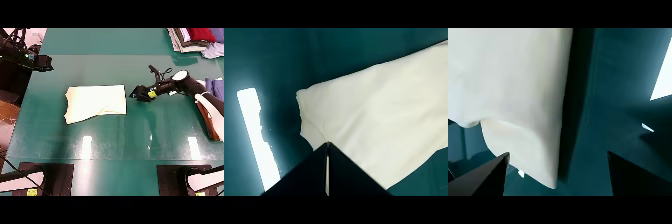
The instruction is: Fold the shirts.
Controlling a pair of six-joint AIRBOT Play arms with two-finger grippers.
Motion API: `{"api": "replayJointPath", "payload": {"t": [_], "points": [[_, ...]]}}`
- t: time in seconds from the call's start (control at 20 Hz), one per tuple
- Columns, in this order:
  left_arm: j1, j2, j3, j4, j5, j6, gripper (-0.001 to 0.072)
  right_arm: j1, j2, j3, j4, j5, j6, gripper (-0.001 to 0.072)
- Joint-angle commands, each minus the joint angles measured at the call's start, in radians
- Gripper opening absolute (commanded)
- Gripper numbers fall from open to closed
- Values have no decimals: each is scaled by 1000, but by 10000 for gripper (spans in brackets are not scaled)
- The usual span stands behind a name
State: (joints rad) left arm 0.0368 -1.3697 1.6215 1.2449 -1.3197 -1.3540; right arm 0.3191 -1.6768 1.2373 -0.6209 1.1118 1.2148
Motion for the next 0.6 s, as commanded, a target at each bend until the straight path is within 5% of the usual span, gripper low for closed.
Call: {"api": "replayJointPath", "payload": {"t": [0.0,0.25,0.35,0.4,0.5,0.55], "points": [[1,0,0,-3,3,0,25,22,-71,-3,128,-25,-32,711],[1,0,0,-3,2,0,25,159,-249,190,238,24,-30,701],[1,0,0,-3,1,0,25,204,-299,256,263,27,-30,610],[1,0,0,-4,-2,0,25,219,-316,286,262,27,-31,486],[1,0,0,-13,-13,0,25,233,-333,339,258,28,-39,108],[1,0,0,-18,-22,0,25,233,-332,359,253,29,-47,41]]}}
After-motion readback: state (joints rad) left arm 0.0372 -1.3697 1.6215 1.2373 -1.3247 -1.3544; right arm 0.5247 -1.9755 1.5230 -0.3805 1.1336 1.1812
